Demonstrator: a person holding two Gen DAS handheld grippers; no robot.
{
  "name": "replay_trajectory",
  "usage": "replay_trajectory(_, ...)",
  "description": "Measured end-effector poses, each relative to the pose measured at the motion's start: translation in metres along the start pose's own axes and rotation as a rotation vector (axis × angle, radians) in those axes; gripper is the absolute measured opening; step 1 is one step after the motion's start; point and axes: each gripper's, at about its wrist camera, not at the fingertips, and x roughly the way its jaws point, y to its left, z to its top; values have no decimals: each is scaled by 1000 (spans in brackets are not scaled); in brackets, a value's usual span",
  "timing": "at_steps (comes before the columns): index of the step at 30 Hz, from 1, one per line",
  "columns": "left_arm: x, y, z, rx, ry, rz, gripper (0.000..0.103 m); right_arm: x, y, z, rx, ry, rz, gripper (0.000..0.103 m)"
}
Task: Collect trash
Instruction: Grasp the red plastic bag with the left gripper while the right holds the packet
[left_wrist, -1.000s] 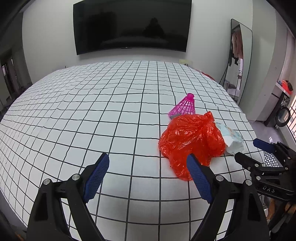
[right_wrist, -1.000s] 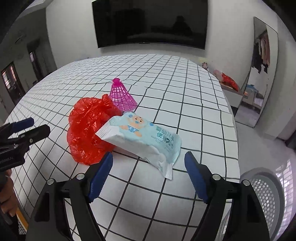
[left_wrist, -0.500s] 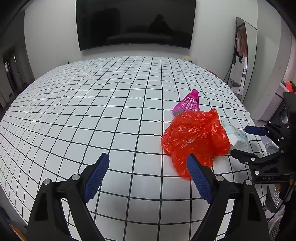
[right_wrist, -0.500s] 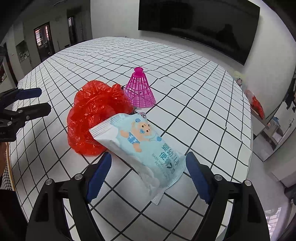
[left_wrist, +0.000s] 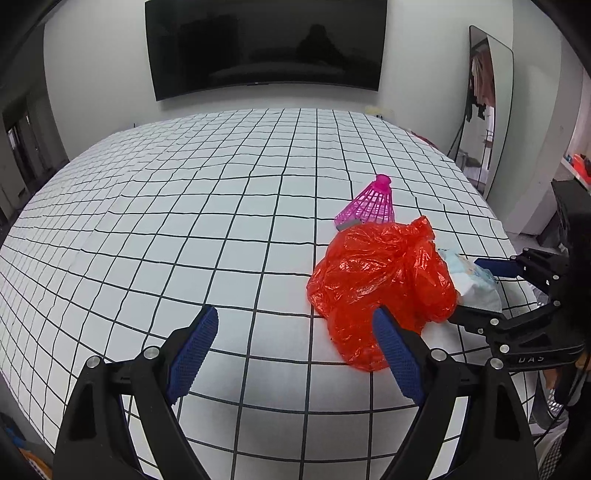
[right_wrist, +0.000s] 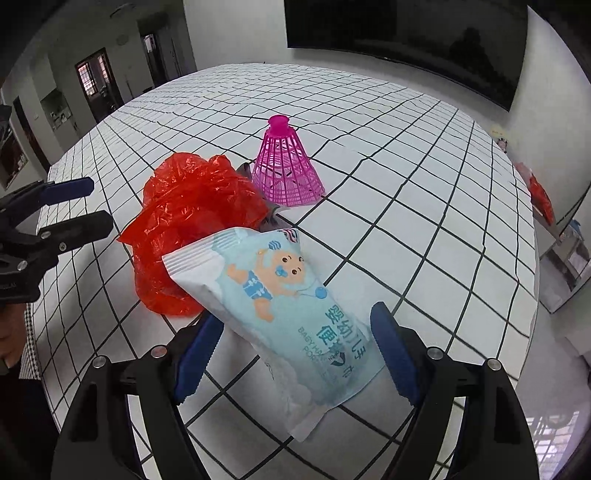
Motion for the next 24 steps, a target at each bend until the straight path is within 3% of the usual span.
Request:
replay_trajectory(10,1,-6,-3,7,6,-21,84,-36,13,-29,225,-114,-28,63)
replay_trajectory(16,4,-10,-5,8,18,-33,85,-61,3,-51,425,-185,-49,62)
replay_trajectory(24,-1,-37,5,35,-19,-86,86,-81,4,-80,526,-230,-91,62)
